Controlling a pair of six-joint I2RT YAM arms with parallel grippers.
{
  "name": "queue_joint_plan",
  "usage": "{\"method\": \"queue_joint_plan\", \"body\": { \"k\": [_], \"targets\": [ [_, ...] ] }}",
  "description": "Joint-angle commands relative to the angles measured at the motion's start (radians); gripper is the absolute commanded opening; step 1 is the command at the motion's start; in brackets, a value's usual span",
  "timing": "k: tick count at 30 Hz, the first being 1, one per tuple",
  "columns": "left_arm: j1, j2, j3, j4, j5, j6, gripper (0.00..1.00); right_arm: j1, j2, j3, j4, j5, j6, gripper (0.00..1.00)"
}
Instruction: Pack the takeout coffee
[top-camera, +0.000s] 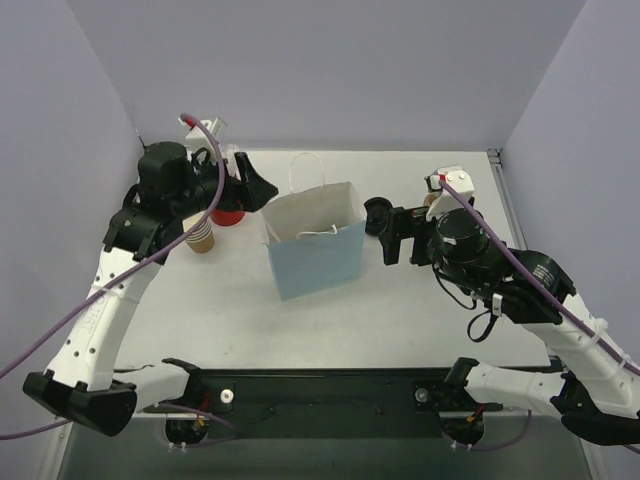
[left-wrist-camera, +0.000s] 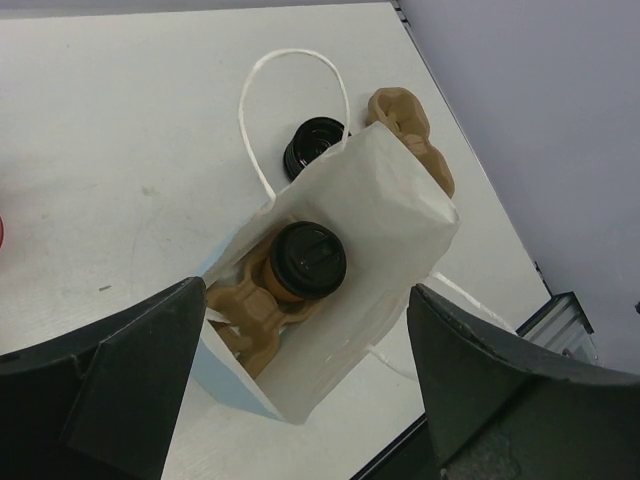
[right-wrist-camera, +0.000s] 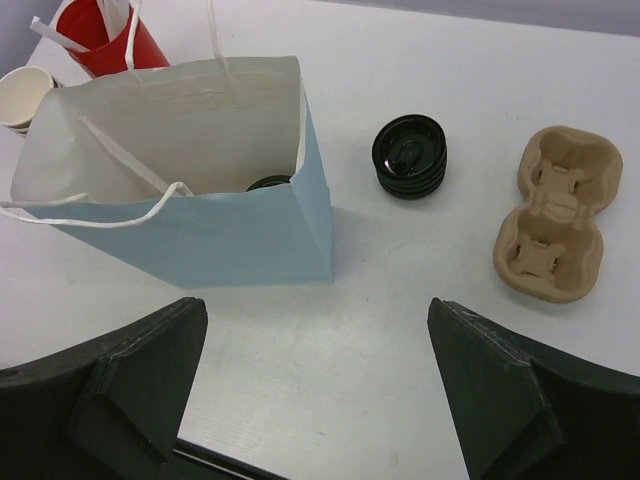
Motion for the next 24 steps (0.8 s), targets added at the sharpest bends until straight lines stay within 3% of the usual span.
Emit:
{"method": "queue_joint_plan", "body": {
  "k": [1,10,24],
  "targets": [
    [-0.03,-0.12,-0.123,0.058,0.033,-0.017,0.92,0.007,0.003,0.019,-0.033,0.061,0.192,1.0],
    [-0.053,-0.324,-0.276,0.134,0.085,-0.084,0.92,0.006,0.043,0.011,-0.053,0.046,0.304,1.0],
    [-0.055,-0.397,-0.293,0.115,0.053,-0.091,0.92,0.004,0.02,-0.009,-0.036,0.076,0.325,1.0]
  ]
}}
